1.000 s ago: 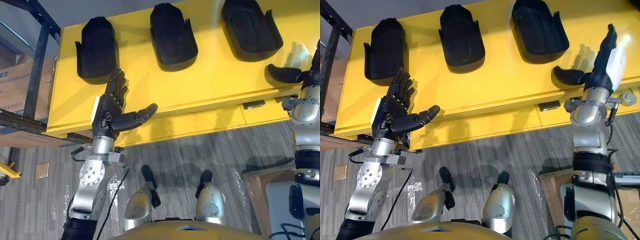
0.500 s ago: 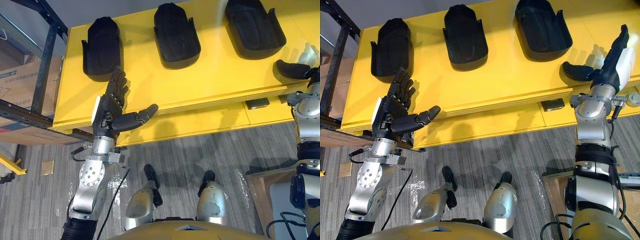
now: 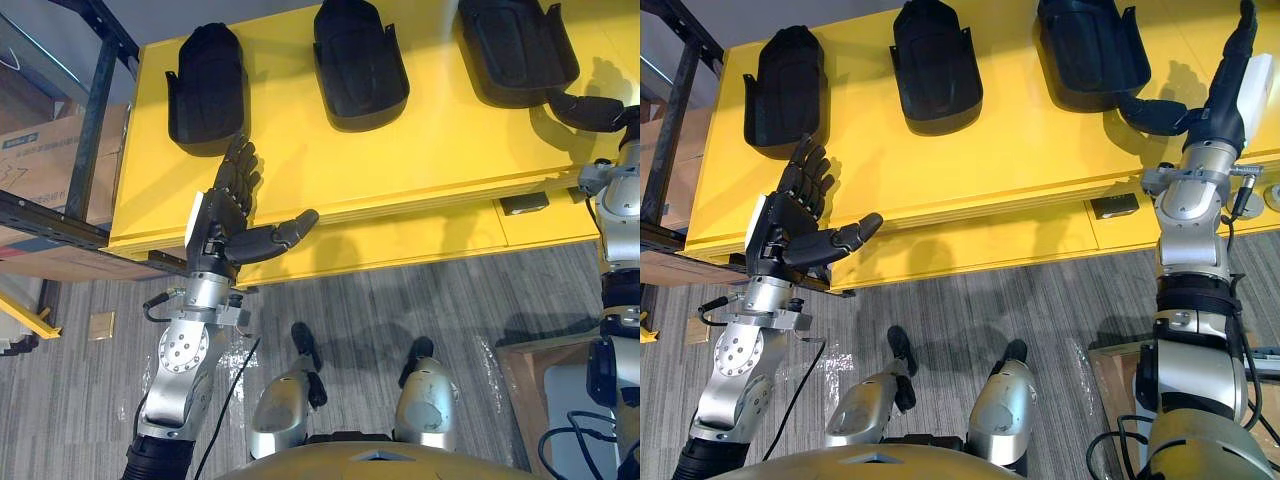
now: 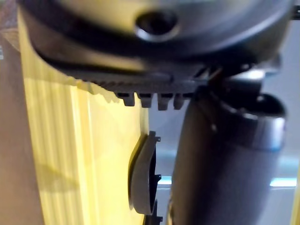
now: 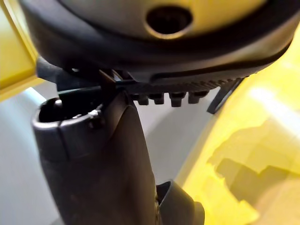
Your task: Walk over and take three plastic housings, then place them on the shelf
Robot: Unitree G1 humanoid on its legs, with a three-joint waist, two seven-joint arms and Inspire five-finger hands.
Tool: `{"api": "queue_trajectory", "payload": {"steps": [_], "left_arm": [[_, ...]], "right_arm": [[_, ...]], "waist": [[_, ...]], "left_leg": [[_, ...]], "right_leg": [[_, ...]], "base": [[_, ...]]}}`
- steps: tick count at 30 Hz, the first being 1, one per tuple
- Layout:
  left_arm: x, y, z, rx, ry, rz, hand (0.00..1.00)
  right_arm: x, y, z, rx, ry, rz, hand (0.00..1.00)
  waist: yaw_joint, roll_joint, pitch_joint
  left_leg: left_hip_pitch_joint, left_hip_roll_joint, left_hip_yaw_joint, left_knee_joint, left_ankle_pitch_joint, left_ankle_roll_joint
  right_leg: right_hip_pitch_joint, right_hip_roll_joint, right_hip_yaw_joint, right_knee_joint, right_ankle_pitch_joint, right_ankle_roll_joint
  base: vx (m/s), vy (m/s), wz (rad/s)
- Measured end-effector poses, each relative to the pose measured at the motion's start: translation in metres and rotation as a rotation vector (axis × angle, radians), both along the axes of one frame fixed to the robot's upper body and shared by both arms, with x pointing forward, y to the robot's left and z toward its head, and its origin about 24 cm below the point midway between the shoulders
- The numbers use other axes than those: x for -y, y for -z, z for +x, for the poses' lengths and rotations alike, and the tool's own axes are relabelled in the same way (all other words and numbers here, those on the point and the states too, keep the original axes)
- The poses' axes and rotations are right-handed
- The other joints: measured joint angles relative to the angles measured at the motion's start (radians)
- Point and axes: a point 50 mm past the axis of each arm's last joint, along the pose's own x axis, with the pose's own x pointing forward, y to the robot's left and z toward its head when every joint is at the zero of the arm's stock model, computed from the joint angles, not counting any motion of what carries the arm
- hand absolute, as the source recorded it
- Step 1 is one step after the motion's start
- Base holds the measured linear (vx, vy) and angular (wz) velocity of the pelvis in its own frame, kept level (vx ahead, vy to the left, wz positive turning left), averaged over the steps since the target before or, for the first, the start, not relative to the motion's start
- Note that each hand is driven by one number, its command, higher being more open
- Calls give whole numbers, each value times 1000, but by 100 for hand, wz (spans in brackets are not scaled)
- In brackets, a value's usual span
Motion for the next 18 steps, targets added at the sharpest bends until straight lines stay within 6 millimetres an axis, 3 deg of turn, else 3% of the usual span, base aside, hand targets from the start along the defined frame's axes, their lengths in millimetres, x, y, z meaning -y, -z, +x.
{"api": "queue_trajectory", "payload": {"steps": [9,18], "left_arm": [[0,0,0,-1,-3,0,100],[0,1,0,-4,-11,-5,100]], "right_arm": [[-1,-1,0,0,-3,-1,100],[-5,-15,-1,57,-8,-14,100]], "waist": [[1,-3,21],[-1,-3,22]], "left_leg": [[-14,10,4,1,1,2],[-9,19,26,1,2,4]], "right_leg": [[-15,13,3,-2,4,1],[-25,28,30,-13,4,1]], "base": [[16,-17,0],[25,-28,-8]]}}
